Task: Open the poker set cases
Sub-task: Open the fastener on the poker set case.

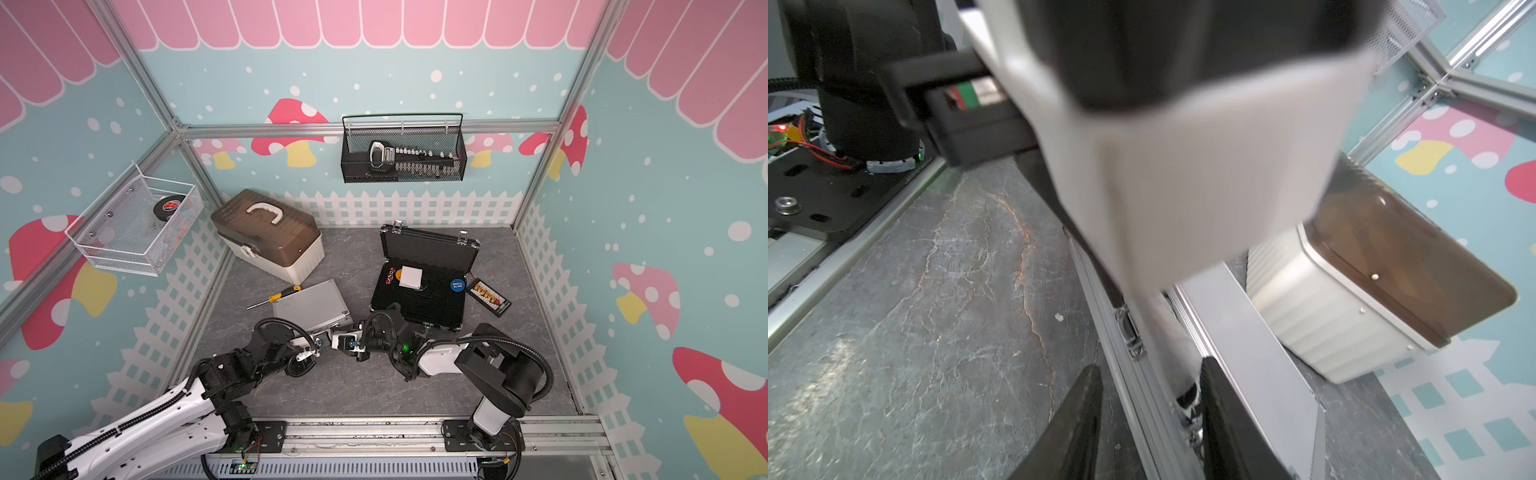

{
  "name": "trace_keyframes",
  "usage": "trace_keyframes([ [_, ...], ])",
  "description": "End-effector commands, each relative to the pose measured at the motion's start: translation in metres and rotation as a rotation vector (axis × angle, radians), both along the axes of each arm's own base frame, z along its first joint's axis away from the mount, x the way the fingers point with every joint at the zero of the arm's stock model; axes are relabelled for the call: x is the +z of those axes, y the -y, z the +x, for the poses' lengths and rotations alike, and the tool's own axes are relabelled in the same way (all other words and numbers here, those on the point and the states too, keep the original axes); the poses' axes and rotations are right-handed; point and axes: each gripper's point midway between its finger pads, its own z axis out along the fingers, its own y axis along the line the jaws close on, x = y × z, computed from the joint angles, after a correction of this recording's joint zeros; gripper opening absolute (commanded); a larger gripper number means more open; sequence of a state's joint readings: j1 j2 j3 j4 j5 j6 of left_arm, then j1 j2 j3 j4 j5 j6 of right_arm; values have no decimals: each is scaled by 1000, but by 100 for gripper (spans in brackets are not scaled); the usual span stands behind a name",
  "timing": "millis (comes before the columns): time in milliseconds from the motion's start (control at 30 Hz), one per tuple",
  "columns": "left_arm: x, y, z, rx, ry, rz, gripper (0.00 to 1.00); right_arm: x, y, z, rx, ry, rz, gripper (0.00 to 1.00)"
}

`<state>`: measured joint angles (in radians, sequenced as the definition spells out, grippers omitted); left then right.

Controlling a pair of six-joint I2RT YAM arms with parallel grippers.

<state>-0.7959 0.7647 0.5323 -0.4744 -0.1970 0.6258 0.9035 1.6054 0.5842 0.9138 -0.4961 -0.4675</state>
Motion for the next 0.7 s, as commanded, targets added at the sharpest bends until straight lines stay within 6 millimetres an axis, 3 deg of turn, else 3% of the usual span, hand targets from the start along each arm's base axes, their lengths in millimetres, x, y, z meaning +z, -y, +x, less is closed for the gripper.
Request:
trace_keyframes([
  [0,35,15,12,-17,112,-107,0,3,-3,-7,36,26,-11,38],
  [300,40,14,8,-43,137,-112,0,0,-11,11,-27,36,-25,39],
  [667,44,13,-5,-139,204,-100,0,6,-18,18,-31,44,-24,45],
])
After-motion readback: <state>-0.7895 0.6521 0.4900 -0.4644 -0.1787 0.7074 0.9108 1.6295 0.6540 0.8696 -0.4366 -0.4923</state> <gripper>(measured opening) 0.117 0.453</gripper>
